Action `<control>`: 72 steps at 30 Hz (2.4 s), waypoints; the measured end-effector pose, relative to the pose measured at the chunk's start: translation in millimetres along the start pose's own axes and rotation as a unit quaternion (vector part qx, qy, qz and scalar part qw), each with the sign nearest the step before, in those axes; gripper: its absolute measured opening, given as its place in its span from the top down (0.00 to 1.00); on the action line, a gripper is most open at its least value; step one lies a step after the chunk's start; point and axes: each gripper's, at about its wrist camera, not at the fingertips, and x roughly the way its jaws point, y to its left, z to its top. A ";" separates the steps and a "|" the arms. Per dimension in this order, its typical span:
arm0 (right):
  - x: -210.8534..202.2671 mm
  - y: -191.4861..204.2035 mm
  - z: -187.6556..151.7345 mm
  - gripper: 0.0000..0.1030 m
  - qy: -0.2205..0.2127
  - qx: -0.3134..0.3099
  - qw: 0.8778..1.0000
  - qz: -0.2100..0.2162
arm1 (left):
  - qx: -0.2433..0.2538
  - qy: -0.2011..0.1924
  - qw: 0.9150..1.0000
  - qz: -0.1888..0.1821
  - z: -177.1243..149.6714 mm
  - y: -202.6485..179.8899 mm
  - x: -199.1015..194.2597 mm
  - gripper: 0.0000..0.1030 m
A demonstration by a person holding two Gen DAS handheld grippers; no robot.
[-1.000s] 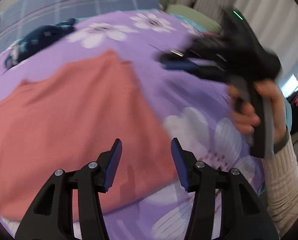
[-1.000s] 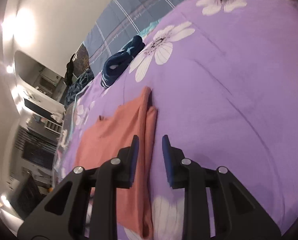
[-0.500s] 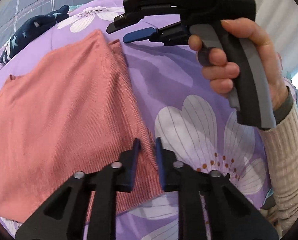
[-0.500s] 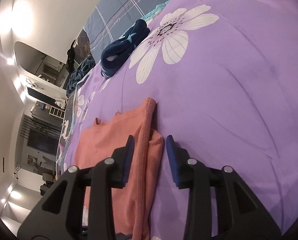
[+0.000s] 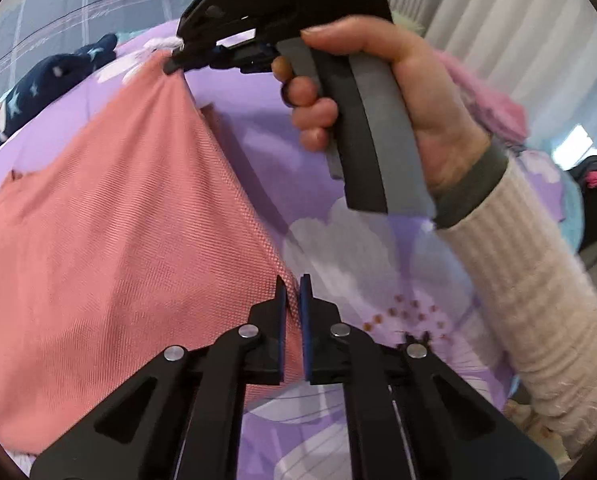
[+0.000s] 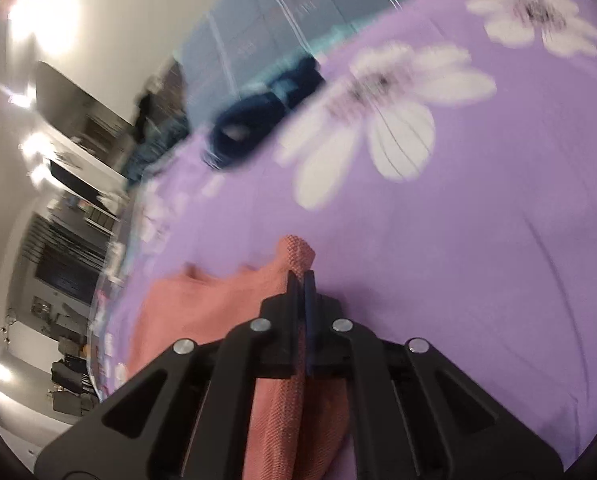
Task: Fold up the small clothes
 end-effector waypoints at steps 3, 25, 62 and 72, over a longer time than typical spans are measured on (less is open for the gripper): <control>-16.6 -1.6 0.2 0.98 -0.022 -0.004 1.000 0.001 | -0.008 0.015 1.000 -0.024 0.5 0.4 3.9 0.99; -1.1 -24.2 -39.4 0.53 0.107 -0.009 0.994 -0.033 | 0.039 0.047 0.998 -0.004 -24.0 -16.2 21.9 0.68; -11.8 39.4 -107.5 0.54 0.023 -0.154 0.964 -0.218 | -0.091 -0.062 0.994 -0.024 -110.9 108.2 -79.7 0.56; 5.5 132.0 -90.5 0.55 0.004 -0.171 0.967 -0.189 | -0.261 -0.162 0.946 0.101 -201.3 243.0 -174.5 0.60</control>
